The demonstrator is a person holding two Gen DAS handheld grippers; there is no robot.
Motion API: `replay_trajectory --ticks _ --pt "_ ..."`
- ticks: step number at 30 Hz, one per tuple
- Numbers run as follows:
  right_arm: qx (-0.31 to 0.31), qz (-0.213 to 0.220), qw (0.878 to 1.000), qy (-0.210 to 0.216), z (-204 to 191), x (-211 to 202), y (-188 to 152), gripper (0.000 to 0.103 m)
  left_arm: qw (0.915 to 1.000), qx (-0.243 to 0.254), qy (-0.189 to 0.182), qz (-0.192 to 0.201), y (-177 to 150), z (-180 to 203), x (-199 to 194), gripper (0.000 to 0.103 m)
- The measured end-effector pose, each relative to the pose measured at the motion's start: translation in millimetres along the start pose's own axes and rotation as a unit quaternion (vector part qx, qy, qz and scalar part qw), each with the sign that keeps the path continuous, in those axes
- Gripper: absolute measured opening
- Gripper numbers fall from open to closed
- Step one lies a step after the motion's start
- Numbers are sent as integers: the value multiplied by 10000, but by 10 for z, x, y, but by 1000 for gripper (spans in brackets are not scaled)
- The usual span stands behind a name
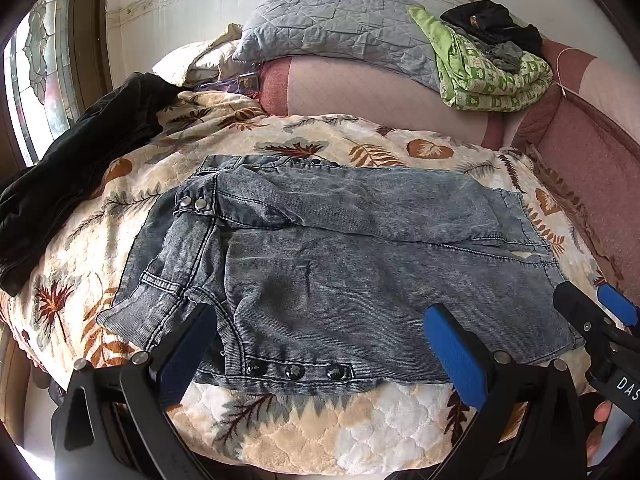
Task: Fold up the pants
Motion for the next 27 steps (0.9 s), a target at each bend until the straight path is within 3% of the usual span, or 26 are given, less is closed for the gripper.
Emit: replay_trajectory --ticks 11,16,20,25,27 --pt "26 -25 10000 50 -2 26 -8 103 10000 -59 -58 -12 14 -31 9 103" --pt "324 -456 9967 592 141 180 -51 103 9974 -339 -509 -385 39 -205 204 103" --pt "659 -839 9885 1075 539 377 102 103 9949 -481 -599 -656 217 -488 470 103" --pt "1167 -1018 9840 882 1364 882 613 103 9963 -626 -151 -576 661 -960 797 103" --pt "1527 -1163 9783 785 1729 1170 791 103 9954 -706 -172 -627 829 -1109 954 103"
Point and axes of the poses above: each gripper's, at about its wrist camera, not at the fingertips, and x roughly the way its jaws point, z to its right, y to its top, the point moved 6 cm from there along x, roughly the way its jaws point, and after that the axes turned 6 degrees about y, right-handed, at the moved point
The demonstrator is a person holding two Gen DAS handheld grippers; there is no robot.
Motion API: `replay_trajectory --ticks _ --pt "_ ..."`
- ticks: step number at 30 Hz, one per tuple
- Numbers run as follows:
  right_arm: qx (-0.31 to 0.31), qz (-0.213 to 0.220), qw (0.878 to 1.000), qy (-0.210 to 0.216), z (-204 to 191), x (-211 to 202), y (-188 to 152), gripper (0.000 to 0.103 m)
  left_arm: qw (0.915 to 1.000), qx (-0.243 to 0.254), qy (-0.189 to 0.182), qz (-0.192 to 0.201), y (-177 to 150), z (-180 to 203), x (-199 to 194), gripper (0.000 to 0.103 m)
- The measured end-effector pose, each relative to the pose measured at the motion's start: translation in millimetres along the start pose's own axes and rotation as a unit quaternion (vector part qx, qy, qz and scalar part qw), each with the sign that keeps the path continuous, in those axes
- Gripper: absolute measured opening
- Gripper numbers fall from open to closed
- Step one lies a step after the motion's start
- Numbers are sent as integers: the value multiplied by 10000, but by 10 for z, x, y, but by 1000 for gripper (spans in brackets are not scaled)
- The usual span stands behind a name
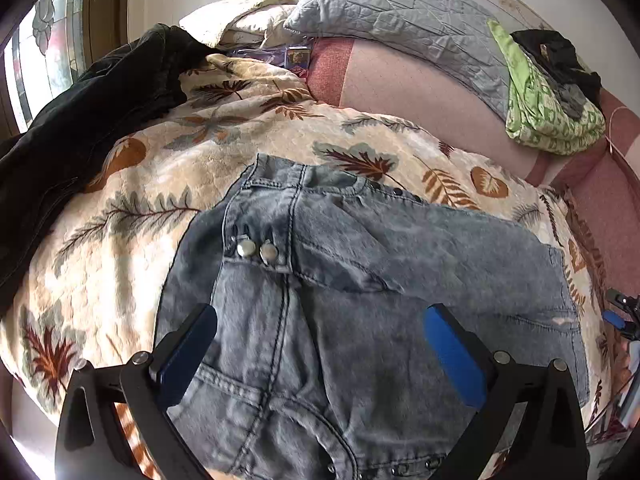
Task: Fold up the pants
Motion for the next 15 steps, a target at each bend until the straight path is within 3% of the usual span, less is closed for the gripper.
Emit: replay_trajectory --ticks 2,4,5,12,15 --pt "192 -144 9997 -101 274 195 309 99 9999 -113 -10 -114 187 -112 157 103" --pt "411 -318 9984 -239 507 399 583 80 9994 -202 -62 -278 353 -185 331 103" --pt "492 -379 9977 -255 588 492 700 77 9991 -254 -75 -344 430 -219 421 103" --pt "214 -820 9930 -827 814 1091 1211 74 9964 -443 -277 -668 884 -217 1001 103" --pt "167 -1011 9911 -856 852 1288 1247 60 9955 -434 -399 -745 998 -161 1176 103"
Point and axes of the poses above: each gripper's, at about its wrist camera, not at the fingertips, and x roughly the way its jaws point, z to its right, y to its top, the point moved 6 cm from there along x, roughly the way its jaws point, and after that the axes turned 6 degrees about y, right-handed, at the moved point
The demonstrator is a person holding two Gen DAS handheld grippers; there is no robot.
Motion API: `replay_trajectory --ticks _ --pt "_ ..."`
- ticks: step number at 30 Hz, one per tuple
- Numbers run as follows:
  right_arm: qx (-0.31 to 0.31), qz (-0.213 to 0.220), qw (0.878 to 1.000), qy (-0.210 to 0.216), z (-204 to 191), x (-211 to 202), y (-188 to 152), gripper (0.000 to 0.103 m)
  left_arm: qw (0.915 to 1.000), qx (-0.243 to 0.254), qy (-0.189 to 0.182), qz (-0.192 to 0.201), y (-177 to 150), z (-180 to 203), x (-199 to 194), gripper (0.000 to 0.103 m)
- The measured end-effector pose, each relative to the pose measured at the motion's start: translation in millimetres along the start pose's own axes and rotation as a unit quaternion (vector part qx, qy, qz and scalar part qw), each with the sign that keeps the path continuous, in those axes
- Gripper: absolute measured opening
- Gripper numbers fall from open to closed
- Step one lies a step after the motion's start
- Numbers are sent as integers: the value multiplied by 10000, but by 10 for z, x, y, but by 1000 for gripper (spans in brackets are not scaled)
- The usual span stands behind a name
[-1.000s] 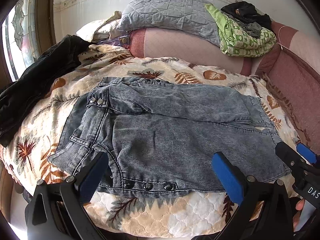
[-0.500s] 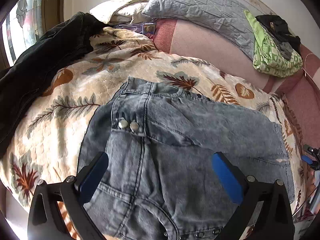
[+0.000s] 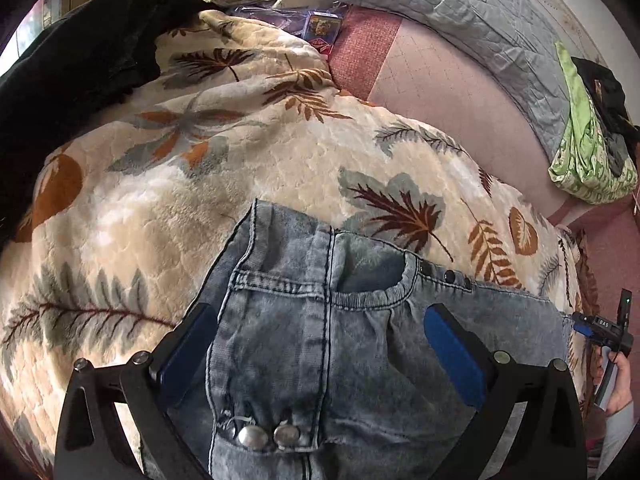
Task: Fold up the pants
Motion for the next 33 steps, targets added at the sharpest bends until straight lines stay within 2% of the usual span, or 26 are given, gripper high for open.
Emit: replay_trajectory --ticks 2,5,6,7,9,11,12,14,17,21,25,26,28,29,31,33 --pt "-96 -111 9999 -68 -8 107 -10 51 10000 67 -60 -21 73 42 75 102" --pt "-257 -74 9996 -60 -41 151 -14 32 9999 104 -66 44 185 39 127 101" --pt "-314 -15 9994 -159 -41 134 -6 20 9999 89 -62 73 224 22 138 94" --pt "-345 37 9991 -236 -37 118 3 16 9999 63 -75 77 260 -2 158 89" --pt "-385 94 9989 -245 -42 87 6 16 9999 -86 -122 -73 311 -55 262 70" --pt "-529 63 9982 -281 -71 92 -10 16 9992 -157 -224 -303 314 -73 394 60" --pt "-556 49 9980 -300 -69 98 -19 16 9992 -183 -158 -310 325 -95 428 53" --pt "-520 51 9983 -254 -45 103 -19 16 9992 -316 -124 -211 342 -141 457 52" --pt "-521 34 9984 -214 -29 124 -23 16 9989 -363 -9 -286 352 -187 523 52" --pt "-471 58 9988 -150 -18 136 -26 16 9988 -422 221 144 438 -296 389 53" --pt "-456 49 9988 -163 -18 158 -28 16 9992 -320 159 -185 419 -275 556 52" --pt "-462 46 9988 -171 -21 164 -35 16 9990 -277 238 -262 406 -264 611 48" --pt "-498 32 9986 -195 -25 164 -42 16 9983 -198 509 -218 415 -269 639 7" --pt "-525 29 9984 -217 -29 158 -38 16 9979 -216 550 -247 424 -277 649 3" --pt "-650 26 9973 -329 -59 139 -25 14 9973 -216 674 -218 457 -292 638 3" --pt "-831 154 9952 -496 -120 65 12 13 9958 -44 912 -22 528 -287 570 3"
Point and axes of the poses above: each gripper's, at about its wrist camera, not at the fingertips, and x roughly the way its jaws point, z to its right, y to its top, the point moved 6 cm from there along x, roughly the way its jaws point, and after that the axes turned 6 degrees about y, right-handed, at the moved point
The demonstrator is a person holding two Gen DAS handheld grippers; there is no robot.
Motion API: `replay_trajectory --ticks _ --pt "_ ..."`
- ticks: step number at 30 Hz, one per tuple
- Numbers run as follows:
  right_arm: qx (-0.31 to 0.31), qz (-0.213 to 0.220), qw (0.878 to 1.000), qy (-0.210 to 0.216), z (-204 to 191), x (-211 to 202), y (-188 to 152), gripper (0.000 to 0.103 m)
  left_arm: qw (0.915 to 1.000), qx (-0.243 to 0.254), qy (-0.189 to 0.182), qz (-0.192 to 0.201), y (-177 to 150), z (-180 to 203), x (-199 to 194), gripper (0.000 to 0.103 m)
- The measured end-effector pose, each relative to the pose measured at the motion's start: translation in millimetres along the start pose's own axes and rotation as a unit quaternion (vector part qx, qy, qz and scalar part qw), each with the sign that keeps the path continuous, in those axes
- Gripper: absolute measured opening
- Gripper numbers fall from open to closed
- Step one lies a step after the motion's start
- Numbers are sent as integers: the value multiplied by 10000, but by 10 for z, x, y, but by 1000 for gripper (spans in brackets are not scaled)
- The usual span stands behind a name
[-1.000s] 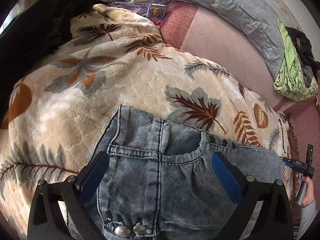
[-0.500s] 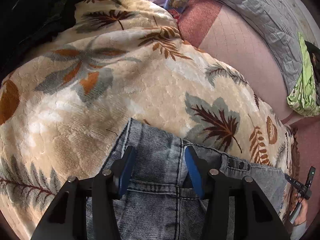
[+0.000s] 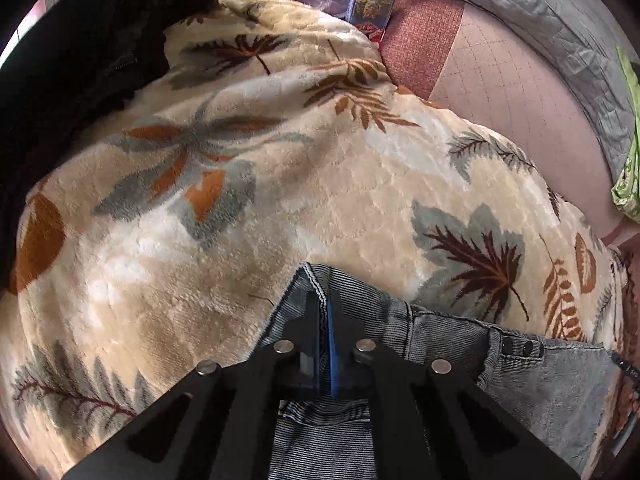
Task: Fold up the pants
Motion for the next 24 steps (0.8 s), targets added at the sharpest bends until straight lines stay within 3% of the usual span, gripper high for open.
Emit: replay_trajectory --ticks 5,6,8,9,11,12,13,14,16,17,19,21,24 --pt "-393 712 9959 -393 -116 -435 201 13 9942 578 413 802 211 129 -313 3" --pt "-472 773 9949 -443 -138 -470 210 13 9918 682 524 950 247 171 -345 3" --pt "-470 624 9956 -518 -115 -360 182 13 9910 790 612 886 248 225 -281 3" --pt "-393 529 9962 -568 -69 -249 147 17 9908 795 699 845 224 231 -228 5" --pt "-238 164 9983 -515 17 57 43 42 9878 913 1033 717 151 226 -81 6" --pt "-172 61 9982 -573 64 152 -33 62 9868 972 1138 613 115 210 -13 10" --pt "-92 177 9980 -605 101 147 -63 65 9866 993 1182 529 77 190 16 14" --pt "75 346 9985 -409 128 77 -76 66 9871 950 1170 532 59 153 -6 18" --pt "562 587 9966 149 218 -129 -132 69 9896 693 1044 705 52 30 -171 35" --pt "796 683 9940 314 283 -249 -185 70 9905 520 957 839 41 -43 -297 39" --pt "1060 674 9912 415 413 -443 -343 72 9902 394 768 1102 -42 -137 -559 60" --pt "1277 481 9895 470 512 -506 -553 72 9884 459 640 1298 -217 -168 -750 69" --pt "1423 -32 9870 742 516 -385 -870 71 9889 791 578 1114 -529 -98 -754 69"
Point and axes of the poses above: each gripper's, at about its wrist camera, not at the fingertips, and x roughly the way its jaws point, z to its right, y to its top, the point moved 6 cm from there along x, roughly the way its jaws point, and after that the axes turned 6 degrees about y, right-handed, at the moved point
